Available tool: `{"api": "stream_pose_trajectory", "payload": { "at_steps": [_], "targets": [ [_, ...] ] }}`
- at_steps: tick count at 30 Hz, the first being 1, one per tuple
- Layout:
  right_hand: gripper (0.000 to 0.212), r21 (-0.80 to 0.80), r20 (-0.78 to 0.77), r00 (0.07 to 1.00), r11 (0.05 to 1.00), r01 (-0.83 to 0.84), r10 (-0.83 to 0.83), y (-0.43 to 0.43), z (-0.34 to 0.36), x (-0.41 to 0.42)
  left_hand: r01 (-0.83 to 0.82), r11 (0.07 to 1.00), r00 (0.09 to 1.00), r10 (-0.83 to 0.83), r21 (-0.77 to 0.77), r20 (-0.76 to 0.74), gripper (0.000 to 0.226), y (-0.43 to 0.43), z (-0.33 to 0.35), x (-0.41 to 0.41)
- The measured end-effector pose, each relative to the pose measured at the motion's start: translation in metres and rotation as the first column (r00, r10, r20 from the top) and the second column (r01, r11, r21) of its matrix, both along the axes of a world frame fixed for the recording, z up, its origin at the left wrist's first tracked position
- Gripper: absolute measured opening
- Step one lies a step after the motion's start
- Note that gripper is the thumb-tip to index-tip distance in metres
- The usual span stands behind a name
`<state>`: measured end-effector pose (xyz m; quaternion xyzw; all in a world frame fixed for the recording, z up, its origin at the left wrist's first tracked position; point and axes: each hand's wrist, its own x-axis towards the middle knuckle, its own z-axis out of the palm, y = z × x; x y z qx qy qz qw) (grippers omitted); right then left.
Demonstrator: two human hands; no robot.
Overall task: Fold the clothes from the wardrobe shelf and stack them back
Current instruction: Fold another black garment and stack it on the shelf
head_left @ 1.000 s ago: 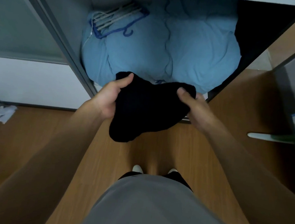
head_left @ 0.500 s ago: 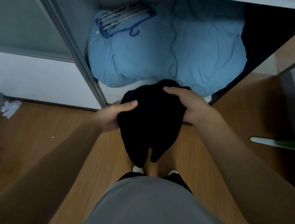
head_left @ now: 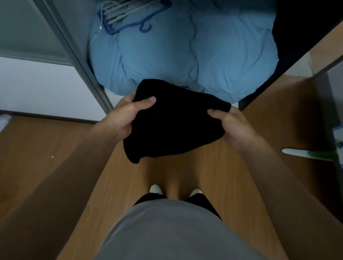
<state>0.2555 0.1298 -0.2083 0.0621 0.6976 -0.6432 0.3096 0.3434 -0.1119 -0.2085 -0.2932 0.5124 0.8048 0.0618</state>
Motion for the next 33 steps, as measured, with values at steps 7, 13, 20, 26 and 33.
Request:
{"api": "stream_pose_trajectory", "payload": {
  "at_steps": [7,13,20,26,33],
  "targets": [
    [0.043,-0.003,0.095,0.991,0.996,0.095,-0.094,-0.007,0.009,-0.012,-0.115,0.993,0.991,0.113,0.030,0.070,0.053,0.005,-0.001,-0.019],
    [0.088,0.145,-0.231,0.920,0.946,-0.289,0.317,0.003,-0.001,-0.008,0.000,0.996,0.999,-0.004,0.085,0.045,0.026,-0.003,0.003,-0.024],
    [0.033,0.732,-0.368,0.575,0.609,-0.306,0.731,-0.024,0.003,-0.002,0.065,0.994,0.982,-0.079,0.084,0.174,0.017,-0.006,0.009,-0.028],
    [0.034,0.846,-0.329,0.354,0.440,-0.301,0.875,-0.016,0.016,-0.017,0.145,0.976,0.955,-0.096,-0.161,0.280,0.023,-0.013,0.012,-0.030],
    [0.050,0.656,-0.329,0.500,0.575,-0.490,0.801,-0.023,0.036,-0.025,0.042,0.974,0.992,-0.015,-0.221,0.122,0.026,-0.031,0.010,-0.032]
  ]
}}
